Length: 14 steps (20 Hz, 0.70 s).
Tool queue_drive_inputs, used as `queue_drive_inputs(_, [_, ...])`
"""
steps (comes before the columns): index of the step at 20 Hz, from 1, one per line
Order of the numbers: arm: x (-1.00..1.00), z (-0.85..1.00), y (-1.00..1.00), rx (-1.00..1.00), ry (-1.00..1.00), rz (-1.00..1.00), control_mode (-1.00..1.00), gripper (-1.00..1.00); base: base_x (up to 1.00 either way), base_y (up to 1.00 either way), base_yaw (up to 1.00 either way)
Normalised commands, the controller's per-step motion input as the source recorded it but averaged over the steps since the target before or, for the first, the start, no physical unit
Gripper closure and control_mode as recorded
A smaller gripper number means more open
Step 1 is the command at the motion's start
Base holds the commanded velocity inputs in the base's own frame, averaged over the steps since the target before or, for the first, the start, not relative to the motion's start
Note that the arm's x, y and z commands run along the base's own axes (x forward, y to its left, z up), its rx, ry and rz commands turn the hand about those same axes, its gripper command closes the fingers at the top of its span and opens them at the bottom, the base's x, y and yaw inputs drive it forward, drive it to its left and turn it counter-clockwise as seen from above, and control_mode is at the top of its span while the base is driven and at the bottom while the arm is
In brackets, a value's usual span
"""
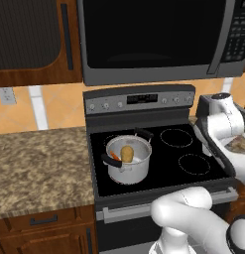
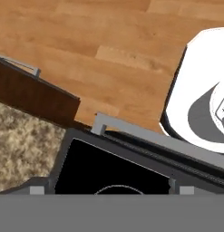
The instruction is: Put the carrot and potato in the pot. Retrieve the spatula and lightly stir the vegetables in the pot.
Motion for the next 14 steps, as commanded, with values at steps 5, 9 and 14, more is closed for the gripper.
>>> queue_drive_inputs(5, [0.0, 0.05, -0.74, 0.14, -0.07, -0.34, -1.0, -1.0, 0.0, 0.0, 0.0])
queue_drive_inputs(9, [0.01, 0.01, -0.56, 0.0, -0.01, -0.55, -1.0, -1.0, 0.0, 0.0, 0.0])
queue_drive_inputs(14, [0.11, 0.0, -0.98, 0.0, -0.07, -0.31, -1.0, -1.0, 0.0, 0.0, 0.0])
